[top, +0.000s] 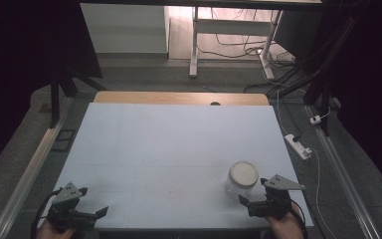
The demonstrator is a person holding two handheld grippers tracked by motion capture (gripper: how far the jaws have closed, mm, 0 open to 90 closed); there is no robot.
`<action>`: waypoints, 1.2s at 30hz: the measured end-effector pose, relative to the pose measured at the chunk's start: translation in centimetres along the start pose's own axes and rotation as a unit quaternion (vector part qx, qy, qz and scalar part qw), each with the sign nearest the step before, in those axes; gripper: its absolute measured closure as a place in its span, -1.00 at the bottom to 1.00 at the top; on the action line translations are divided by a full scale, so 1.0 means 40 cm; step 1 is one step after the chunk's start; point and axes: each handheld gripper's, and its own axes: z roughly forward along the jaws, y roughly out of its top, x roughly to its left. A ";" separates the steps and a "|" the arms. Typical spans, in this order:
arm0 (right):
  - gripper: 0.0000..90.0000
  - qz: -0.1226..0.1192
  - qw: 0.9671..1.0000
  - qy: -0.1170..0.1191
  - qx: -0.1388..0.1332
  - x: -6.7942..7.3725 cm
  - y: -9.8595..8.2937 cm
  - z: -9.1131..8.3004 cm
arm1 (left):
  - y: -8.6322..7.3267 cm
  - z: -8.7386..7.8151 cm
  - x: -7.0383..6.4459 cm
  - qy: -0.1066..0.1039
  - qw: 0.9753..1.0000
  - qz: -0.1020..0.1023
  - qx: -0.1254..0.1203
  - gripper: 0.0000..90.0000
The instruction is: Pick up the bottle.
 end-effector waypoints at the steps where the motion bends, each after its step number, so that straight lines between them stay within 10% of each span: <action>1: -1.00 -0.001 1.000 0.000 -0.001 0.000 0.002 0.003 | 0.000 0.000 0.000 0.000 1.000 0.000 0.000 -1.00; 36: -0.94 -0.035 0.999 0.025 0.011 -0.005 0.035 0.102 | 0.002 0.004 -0.005 0.000 1.000 0.013 0.007 -1.00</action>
